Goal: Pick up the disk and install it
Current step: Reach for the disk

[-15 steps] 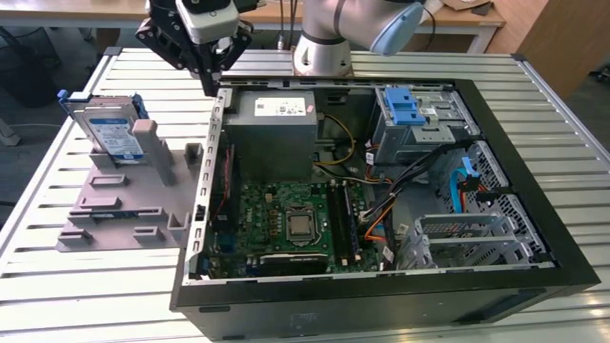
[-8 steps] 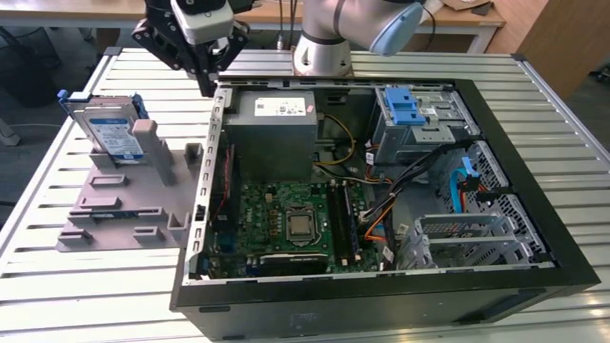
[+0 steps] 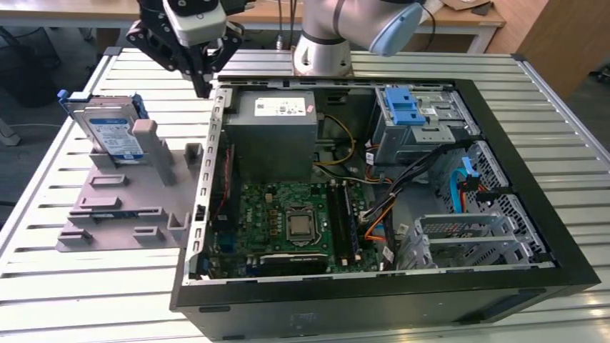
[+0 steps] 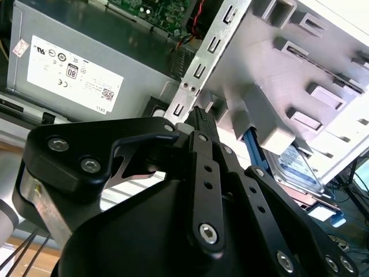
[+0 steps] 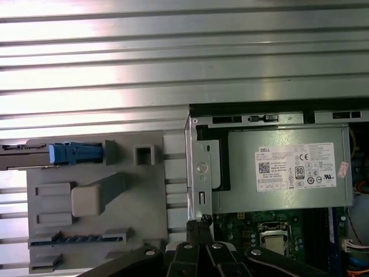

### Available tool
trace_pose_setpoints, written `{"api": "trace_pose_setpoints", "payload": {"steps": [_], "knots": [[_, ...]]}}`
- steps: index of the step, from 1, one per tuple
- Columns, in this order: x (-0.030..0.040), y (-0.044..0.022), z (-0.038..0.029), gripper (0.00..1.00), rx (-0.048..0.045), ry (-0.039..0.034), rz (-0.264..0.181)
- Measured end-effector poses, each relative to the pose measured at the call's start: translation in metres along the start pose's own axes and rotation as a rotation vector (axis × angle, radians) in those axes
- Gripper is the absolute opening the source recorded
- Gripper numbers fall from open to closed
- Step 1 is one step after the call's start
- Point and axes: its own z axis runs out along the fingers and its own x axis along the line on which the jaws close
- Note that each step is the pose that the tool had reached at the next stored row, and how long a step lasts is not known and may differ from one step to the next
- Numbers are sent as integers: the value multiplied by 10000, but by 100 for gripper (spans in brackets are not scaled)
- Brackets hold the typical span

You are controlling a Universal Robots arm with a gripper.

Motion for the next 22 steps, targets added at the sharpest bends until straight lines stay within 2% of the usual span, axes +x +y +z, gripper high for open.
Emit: {"api": "trace_pose_setpoints", "payload": {"steps": [22], "knots": [[121, -6, 20, 11, 0, 3, 0]]}}
